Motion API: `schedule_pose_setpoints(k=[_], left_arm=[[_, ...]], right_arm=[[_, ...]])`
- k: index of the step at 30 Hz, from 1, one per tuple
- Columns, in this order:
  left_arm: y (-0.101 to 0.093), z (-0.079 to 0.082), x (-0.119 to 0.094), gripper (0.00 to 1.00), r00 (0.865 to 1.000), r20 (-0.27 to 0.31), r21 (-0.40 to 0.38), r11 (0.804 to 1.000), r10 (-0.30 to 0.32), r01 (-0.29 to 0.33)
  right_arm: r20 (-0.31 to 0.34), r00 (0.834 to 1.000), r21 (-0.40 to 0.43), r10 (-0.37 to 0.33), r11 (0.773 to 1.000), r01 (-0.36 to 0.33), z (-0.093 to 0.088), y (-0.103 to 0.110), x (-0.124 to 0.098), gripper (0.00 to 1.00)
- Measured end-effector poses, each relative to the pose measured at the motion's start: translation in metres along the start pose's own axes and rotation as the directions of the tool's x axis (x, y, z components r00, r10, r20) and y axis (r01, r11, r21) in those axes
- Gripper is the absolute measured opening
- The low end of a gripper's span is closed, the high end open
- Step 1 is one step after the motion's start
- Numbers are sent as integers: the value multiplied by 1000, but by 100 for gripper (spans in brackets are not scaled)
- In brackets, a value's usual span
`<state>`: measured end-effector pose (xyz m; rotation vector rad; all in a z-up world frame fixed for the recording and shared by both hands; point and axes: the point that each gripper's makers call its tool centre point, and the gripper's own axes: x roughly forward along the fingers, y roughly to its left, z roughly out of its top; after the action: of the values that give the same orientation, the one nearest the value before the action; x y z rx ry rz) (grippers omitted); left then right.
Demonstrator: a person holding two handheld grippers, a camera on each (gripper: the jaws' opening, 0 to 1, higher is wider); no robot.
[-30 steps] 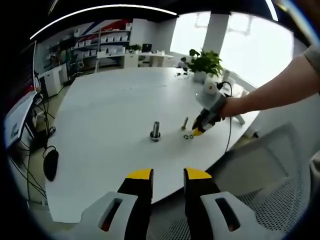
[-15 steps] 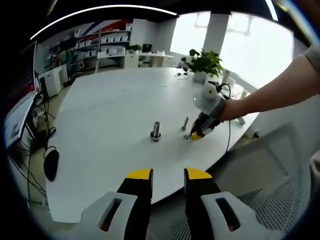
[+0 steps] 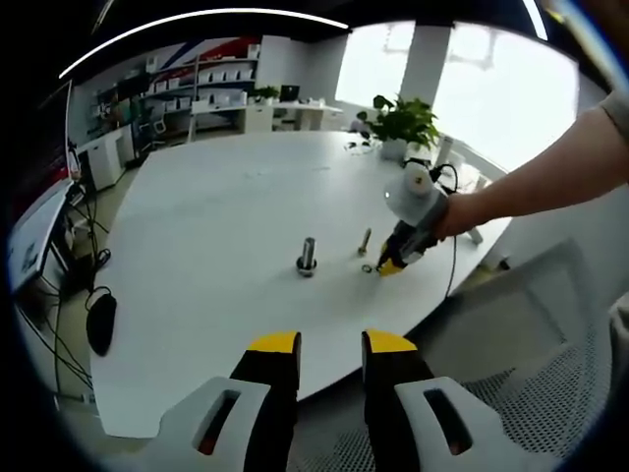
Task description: Place the washer onto the threaded stud by aligning its center hole with the stud, sliding it down to the base, and recovering from edge contact or off-axis alignment until the washer reaches the visible bottom stop.
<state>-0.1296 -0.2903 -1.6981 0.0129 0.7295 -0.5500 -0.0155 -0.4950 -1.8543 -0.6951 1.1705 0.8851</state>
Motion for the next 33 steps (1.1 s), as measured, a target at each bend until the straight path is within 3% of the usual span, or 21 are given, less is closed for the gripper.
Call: schedule_pose_setpoints(k=[7, 15, 33], left_arm=[[0, 0, 0, 22, 1000, -1, -2, 1000, 2, -2], [0, 0, -1, 22, 1000, 3, -3, 1000, 3, -3], [0, 0, 0, 21, 1000, 1, -1, 1000, -5, 5]], right_arm=[[-93, 996, -109, 4, 994, -14, -1, 3, -1, 16], [-78, 995, -246, 55, 967, -72, -4, 4, -2, 17], [-218, 976, -185, 20, 981, -61, -2, -1, 2, 15]])
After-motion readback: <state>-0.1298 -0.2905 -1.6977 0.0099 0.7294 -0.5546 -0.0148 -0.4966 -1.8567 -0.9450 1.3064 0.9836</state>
